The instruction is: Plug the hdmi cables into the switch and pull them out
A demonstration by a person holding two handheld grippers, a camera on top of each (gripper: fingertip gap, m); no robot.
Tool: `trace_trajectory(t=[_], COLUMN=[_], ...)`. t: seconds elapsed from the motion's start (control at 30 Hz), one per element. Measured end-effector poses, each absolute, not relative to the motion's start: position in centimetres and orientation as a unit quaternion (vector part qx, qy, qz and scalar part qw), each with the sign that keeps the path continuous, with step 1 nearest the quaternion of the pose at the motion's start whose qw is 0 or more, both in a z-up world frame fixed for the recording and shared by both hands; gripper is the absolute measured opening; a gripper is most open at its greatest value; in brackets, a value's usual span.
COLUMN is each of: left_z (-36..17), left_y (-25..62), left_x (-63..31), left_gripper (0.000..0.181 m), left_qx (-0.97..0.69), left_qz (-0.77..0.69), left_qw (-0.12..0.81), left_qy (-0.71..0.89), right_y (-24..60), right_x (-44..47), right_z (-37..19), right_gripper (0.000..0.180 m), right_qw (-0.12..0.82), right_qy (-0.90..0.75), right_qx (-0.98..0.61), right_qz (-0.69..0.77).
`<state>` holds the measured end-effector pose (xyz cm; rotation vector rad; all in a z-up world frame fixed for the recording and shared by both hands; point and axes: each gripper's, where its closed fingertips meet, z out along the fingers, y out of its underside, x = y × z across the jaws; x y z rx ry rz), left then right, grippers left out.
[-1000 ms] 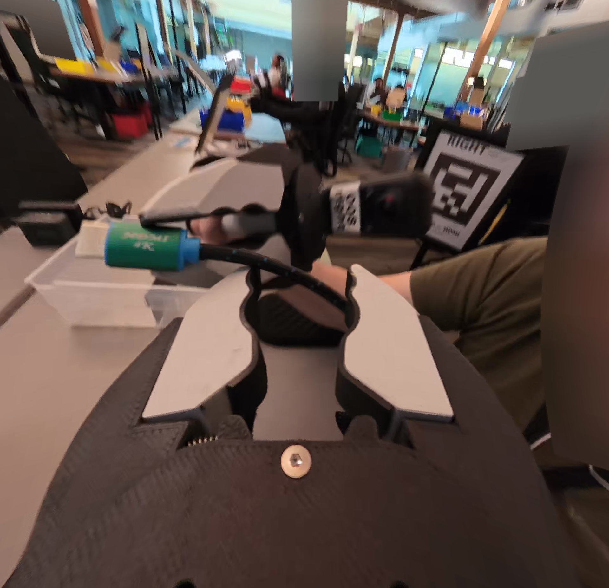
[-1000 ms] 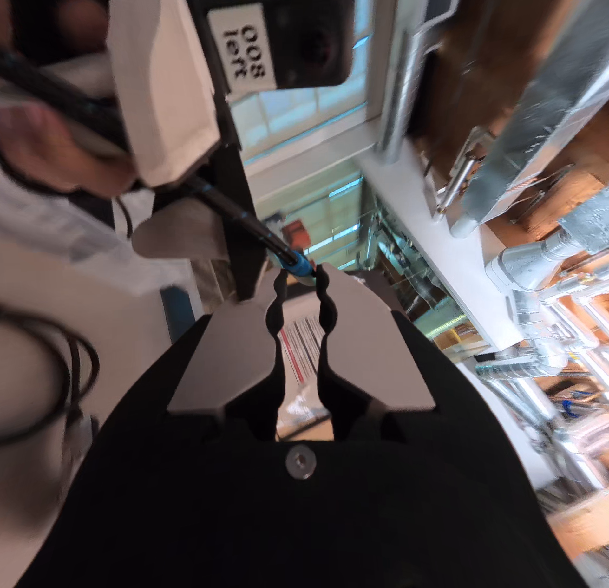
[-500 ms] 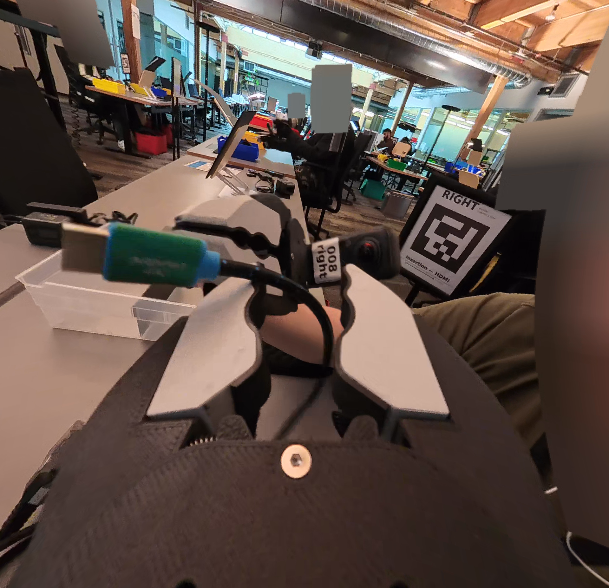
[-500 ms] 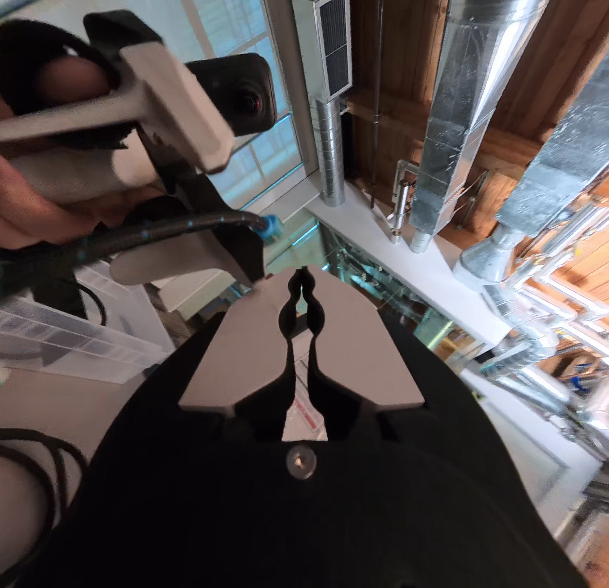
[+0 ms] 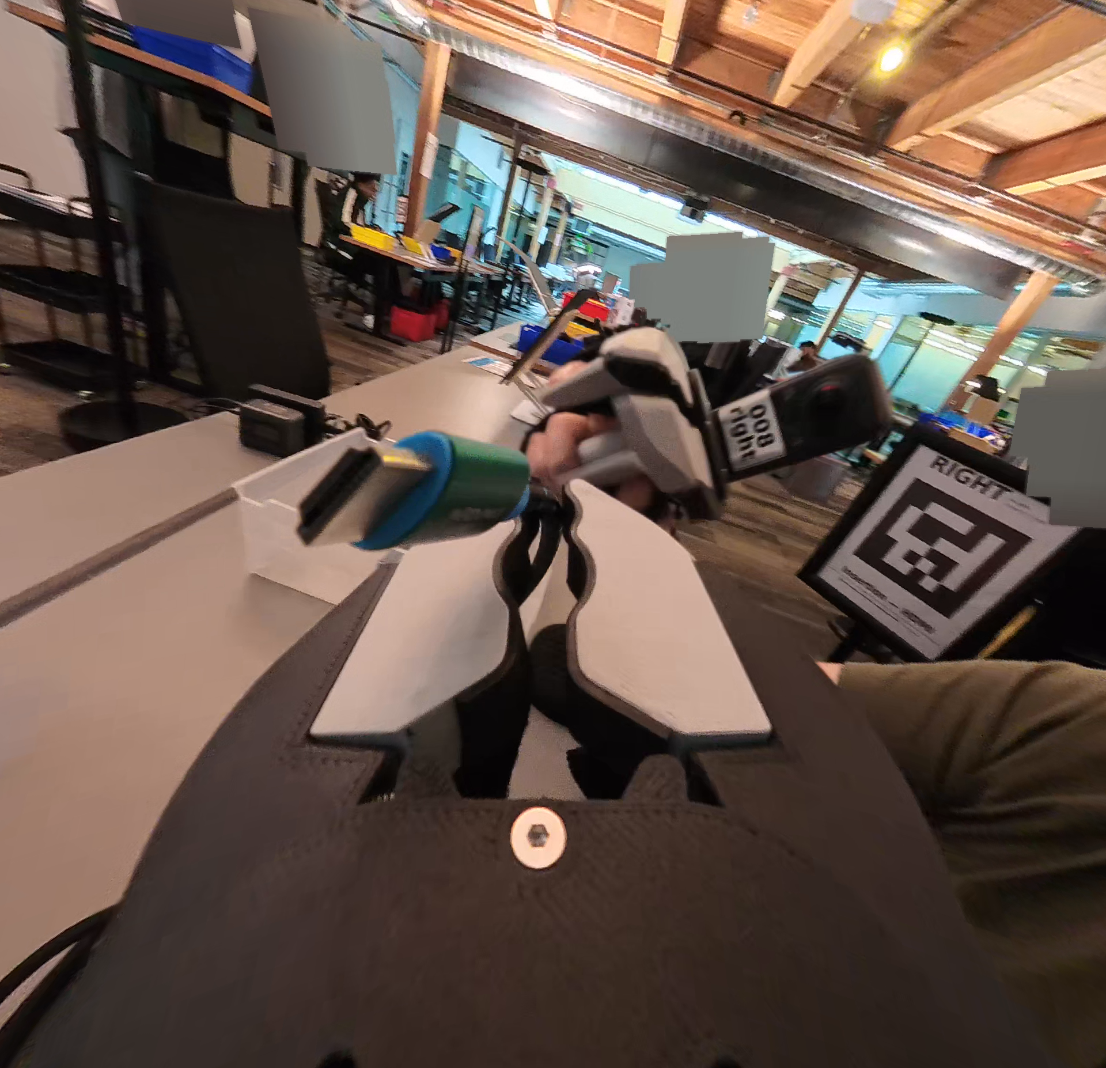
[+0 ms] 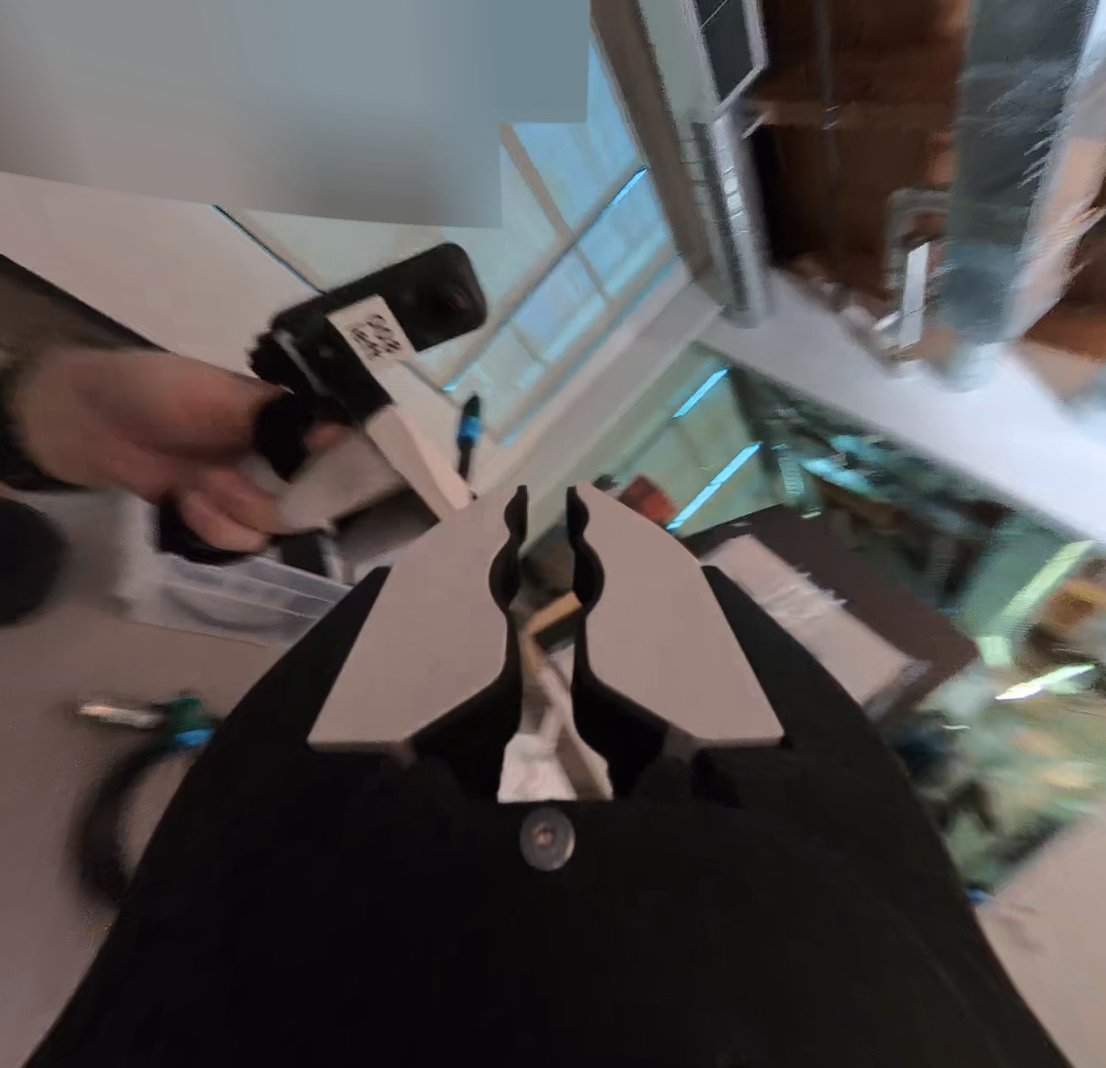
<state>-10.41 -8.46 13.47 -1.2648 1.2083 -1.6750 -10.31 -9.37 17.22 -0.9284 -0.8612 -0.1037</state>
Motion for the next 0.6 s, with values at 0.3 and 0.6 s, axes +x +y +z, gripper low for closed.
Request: trace_trajectory(t=[0.3, 0.6], left_z=[14.0, 17.0], left_y=[-7.2, -5.4], left_x=[-10.7, -13.8], left_gripper=[0.007, 0.061], left_qx=[-0.488, -0.445], left_qz=[-0.637, -0.572], left_qw=[0.392, 0.499], left_qy=[0.450, 0.474], right_y=[-4.9, -8.1], right_x=[-11.6, -10.2], right_z=[12.1, 16.1], right_gripper=[0.017, 0.006], right_qw=[0.687, 0.710], right_qy=[-0.414, -0.343], right_qx=[-0.595, -0.605], right_qz=[-0.046, 0.110])
